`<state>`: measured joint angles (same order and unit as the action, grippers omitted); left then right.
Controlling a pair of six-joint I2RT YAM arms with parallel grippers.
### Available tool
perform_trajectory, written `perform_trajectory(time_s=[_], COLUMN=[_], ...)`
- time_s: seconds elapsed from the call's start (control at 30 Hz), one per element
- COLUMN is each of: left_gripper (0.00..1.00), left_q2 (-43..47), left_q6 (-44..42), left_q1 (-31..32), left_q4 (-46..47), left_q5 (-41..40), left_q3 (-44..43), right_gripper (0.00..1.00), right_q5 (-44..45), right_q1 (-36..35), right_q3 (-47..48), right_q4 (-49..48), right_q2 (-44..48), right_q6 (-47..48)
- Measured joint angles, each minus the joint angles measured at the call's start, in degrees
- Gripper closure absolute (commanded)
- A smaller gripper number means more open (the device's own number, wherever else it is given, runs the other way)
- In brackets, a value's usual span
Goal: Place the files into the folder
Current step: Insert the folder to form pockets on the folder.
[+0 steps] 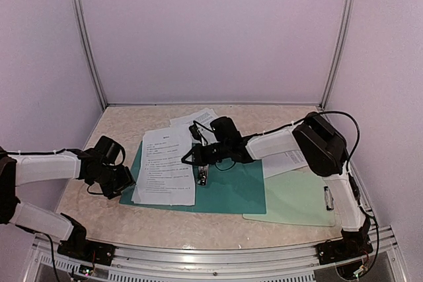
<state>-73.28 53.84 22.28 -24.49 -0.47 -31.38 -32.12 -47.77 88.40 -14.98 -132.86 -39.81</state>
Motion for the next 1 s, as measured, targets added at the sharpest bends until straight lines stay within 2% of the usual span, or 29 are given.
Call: perform_trajectory(time_s=[1.0], left_gripper=[0.28], left_q2=[0.4], left_q6=[-0.1], left_q1=[1.0], left_q4=[0.1], left_q5=[-0.6], left_q3=[0.2], right_gripper=[1.0], right_q5=[1.1], right_q1=[-1.1], right_q3=[3.6], right_q4=[-0.8], right_q2=[-3.6], right_q6=[-3.9])
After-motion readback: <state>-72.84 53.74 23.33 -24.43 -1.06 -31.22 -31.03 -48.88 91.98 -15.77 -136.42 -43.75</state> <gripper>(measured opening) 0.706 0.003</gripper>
